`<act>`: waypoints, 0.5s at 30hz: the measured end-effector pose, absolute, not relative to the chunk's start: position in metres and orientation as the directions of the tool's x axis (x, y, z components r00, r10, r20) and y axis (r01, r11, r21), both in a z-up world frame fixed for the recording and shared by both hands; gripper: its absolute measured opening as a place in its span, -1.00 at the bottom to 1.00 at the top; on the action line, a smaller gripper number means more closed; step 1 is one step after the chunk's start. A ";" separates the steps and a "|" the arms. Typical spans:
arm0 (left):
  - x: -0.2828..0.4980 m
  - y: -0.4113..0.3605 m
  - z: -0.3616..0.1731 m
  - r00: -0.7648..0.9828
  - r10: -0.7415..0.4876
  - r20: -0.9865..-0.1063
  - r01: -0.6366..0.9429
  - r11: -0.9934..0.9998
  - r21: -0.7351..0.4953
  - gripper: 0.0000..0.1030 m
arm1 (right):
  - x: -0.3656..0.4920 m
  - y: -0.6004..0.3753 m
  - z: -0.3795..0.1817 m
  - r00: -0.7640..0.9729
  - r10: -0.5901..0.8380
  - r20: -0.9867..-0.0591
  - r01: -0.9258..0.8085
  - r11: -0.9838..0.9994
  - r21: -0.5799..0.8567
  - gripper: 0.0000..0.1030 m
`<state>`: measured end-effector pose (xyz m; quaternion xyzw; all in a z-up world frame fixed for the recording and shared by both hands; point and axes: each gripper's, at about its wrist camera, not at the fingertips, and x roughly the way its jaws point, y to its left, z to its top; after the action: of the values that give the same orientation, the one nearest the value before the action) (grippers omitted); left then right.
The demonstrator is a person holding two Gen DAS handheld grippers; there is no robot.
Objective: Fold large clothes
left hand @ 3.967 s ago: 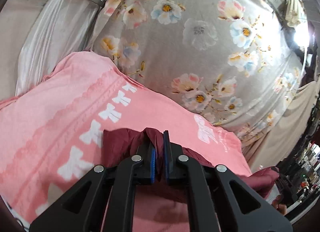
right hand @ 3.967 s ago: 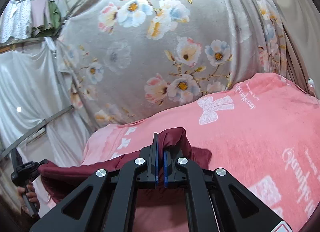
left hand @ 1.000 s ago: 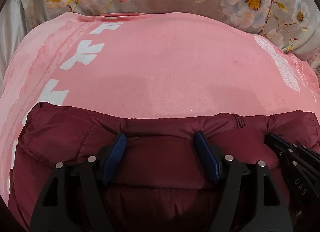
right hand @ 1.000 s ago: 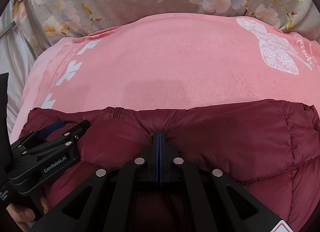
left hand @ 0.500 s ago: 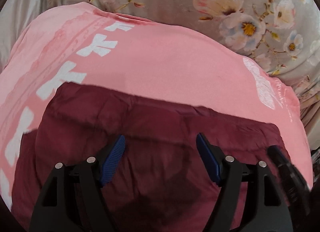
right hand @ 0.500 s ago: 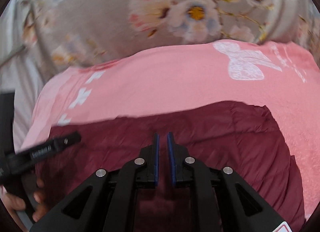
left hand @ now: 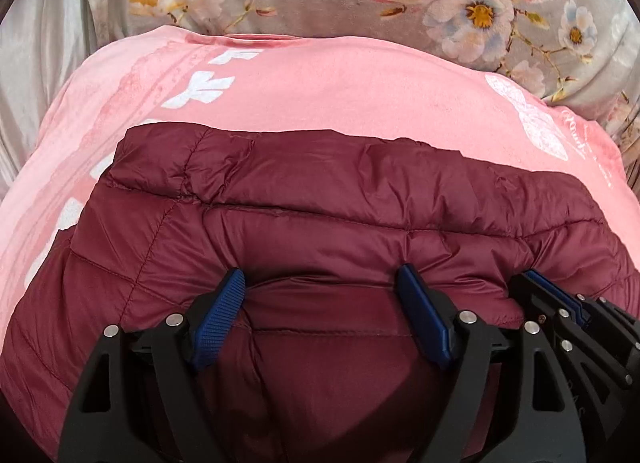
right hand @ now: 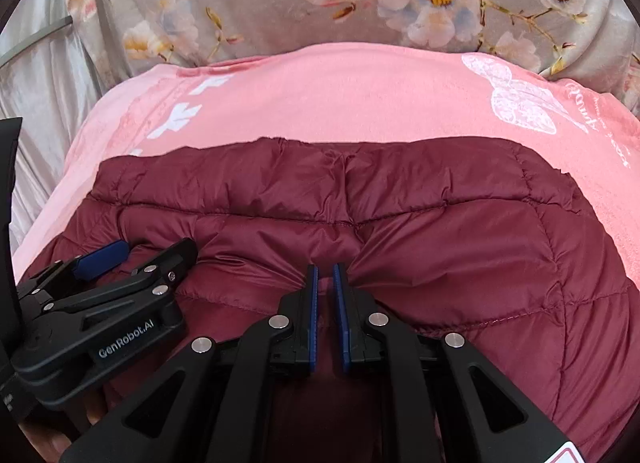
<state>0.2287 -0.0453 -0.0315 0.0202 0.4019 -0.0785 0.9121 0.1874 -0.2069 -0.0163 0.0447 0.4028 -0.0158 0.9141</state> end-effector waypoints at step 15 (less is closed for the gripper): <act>0.233 -0.053 -0.037 0.653 -0.105 -0.750 0.168 0.986 0.008 0.64 | 0.192 -0.205 -0.021 0.663 -0.008 -0.749 0.063 0.997 0.045 -0.77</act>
<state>0.2325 -0.0525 -0.0372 0.0385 0.4100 -0.0749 0.9082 0.1920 -0.2050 -0.0215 0.0333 0.4101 -0.0194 0.9112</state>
